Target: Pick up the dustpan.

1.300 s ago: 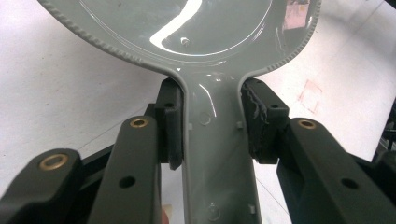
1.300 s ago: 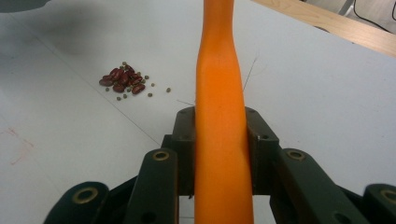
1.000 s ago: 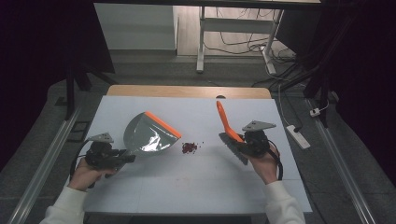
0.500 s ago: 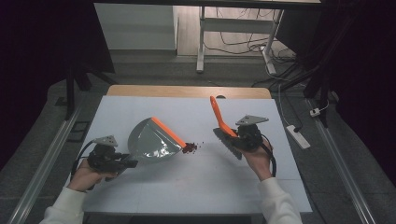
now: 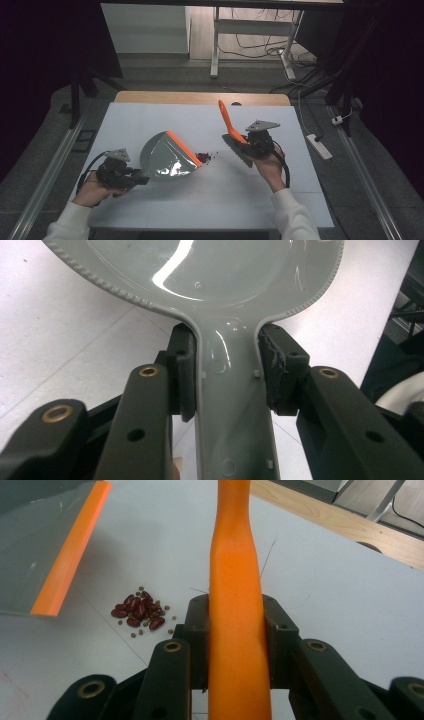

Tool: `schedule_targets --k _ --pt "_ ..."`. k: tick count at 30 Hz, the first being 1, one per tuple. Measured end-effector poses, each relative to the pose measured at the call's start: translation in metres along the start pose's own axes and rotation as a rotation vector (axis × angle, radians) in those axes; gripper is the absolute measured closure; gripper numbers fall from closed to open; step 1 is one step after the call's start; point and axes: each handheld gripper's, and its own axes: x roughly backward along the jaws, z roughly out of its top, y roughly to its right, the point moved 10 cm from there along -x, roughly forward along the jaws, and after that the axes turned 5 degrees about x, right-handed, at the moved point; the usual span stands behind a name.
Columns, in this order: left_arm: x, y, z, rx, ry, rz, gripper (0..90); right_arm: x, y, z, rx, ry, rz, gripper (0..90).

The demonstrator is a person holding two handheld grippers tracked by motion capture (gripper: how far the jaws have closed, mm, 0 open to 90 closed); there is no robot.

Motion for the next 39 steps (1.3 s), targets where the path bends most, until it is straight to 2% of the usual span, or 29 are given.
schedule_targets --k 10,17,27,30,34,36,39 --pt "-0.006 0.008 -0.006 -0.020 -0.057 -0.031 61.9 -0.012 -0.004 0.003 0.006 -0.006 0.015 70.1" --pt "-0.009 0.008 -0.012 -0.038 -0.099 -0.013 61.9 -0.023 -0.007 0.003 0.011 -0.019 0.021 70.1" --pt "-0.016 0.012 -0.017 -0.050 -0.151 -0.040 61.8 -0.035 -0.004 0.003 0.001 -0.030 0.010 70.1" --pt "-0.015 0.012 -0.013 -0.037 -0.140 -0.043 61.8 -0.037 -0.004 0.003 0.003 -0.034 0.008 70.1" --pt "-0.017 0.013 -0.013 -0.045 -0.146 -0.042 61.8 -0.039 -0.003 0.002 0.017 -0.044 0.001 70.1" --pt "-0.016 0.013 -0.012 -0.040 -0.137 -0.042 61.8 -0.039 -0.003 0.003 0.005 -0.039 0.005 70.1" --pt "-0.016 0.012 -0.013 -0.034 -0.137 -0.037 61.8 -0.038 -0.003 0.003 0.016 -0.042 0.000 70.1"
